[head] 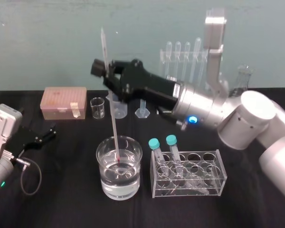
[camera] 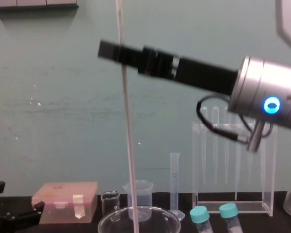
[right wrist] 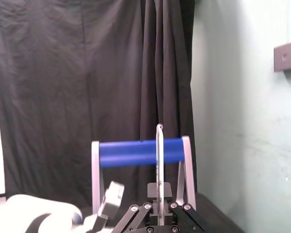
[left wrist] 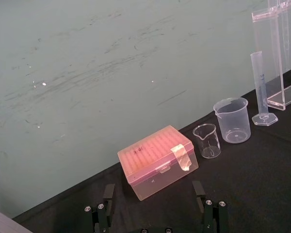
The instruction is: Hold the thermometer with one hand and immerse one end into the beaker, then reinsert it into the test tube rack.
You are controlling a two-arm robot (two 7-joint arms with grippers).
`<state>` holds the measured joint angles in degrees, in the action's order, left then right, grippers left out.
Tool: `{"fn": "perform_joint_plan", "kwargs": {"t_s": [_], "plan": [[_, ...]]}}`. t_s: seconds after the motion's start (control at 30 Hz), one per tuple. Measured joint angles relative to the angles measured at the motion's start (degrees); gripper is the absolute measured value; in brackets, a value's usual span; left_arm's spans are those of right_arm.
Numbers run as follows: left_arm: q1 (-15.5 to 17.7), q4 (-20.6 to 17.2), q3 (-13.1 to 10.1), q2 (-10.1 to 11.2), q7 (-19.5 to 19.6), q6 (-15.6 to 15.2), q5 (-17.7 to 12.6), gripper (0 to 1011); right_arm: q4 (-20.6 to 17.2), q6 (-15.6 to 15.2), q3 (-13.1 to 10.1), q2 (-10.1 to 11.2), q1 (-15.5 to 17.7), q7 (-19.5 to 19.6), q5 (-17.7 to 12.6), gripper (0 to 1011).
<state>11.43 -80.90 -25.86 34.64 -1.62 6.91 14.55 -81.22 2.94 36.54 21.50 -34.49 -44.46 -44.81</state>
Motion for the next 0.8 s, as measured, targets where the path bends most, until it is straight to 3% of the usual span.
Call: {"fn": "perform_joint_plan", "kwargs": {"t_s": [0.3, 0.8], "plan": [[0.0, 0.0, 0.0, 0.0, 0.0, 0.0, 0.0, 1008, 4.6, 2.4, 1.4, -0.9, 1.3, -2.2, 1.6, 56], [0.0, 0.0, 0.0, 0.0, 0.0, 0.0, 0.0, 1008, 6.1, 2.6, 1.1, -1.4, 2.1, -2.7, 2.5, 56]]}}
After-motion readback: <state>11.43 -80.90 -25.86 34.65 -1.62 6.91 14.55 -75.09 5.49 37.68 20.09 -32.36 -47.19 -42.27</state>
